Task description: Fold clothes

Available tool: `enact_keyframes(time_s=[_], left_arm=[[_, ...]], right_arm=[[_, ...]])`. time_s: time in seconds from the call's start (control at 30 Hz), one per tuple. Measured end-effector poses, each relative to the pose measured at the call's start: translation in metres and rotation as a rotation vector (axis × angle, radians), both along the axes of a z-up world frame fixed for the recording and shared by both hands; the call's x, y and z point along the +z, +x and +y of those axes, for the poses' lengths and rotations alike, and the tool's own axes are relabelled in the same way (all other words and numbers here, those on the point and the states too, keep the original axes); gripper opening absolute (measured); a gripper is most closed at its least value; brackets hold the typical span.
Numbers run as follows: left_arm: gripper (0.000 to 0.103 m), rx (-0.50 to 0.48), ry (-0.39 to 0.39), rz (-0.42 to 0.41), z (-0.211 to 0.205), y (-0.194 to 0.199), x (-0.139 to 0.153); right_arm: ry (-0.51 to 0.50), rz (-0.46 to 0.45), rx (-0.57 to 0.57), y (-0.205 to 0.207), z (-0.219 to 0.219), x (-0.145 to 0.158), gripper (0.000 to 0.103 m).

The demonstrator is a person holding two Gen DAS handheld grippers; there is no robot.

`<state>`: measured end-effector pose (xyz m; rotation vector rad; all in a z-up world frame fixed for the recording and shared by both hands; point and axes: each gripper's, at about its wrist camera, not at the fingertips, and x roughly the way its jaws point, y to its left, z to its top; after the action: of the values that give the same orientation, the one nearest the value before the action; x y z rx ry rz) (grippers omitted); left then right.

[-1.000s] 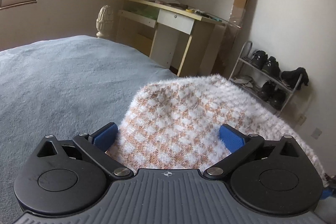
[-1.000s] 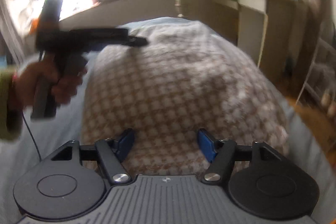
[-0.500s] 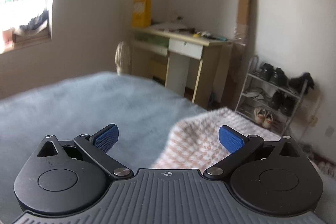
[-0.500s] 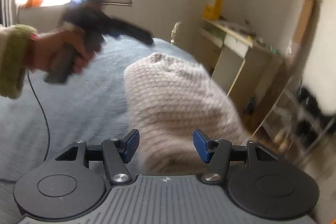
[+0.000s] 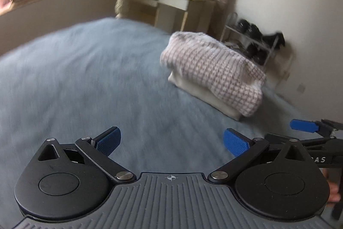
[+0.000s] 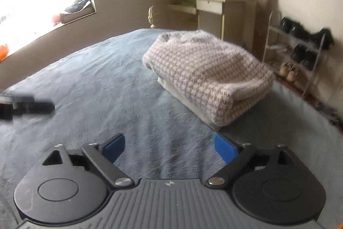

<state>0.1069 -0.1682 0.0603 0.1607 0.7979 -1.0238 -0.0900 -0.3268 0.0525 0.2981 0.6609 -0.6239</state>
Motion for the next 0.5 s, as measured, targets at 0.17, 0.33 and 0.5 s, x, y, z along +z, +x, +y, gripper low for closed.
enact_keyframes(time_s=[0.17,0.33,0.5], left_arm=[[0.103,0.042,0.041,0.025,0.014,-0.019,0.000],[0.103,0.049,0.112,-0.056,0.010,-0.047,0.007],[0.103,0.018,0.206,-0.107,0.003,-0.075,-0.001]], right_arm=[[-0.108,0.043,-0.040,-0.002,0.034,0.008,0.102],[-0.143,0.081,-0.120,-0.009,0.044,0.009,0.103],[-0.128,0.083,-0.197,-0.022,0.043,0.013,0.103]])
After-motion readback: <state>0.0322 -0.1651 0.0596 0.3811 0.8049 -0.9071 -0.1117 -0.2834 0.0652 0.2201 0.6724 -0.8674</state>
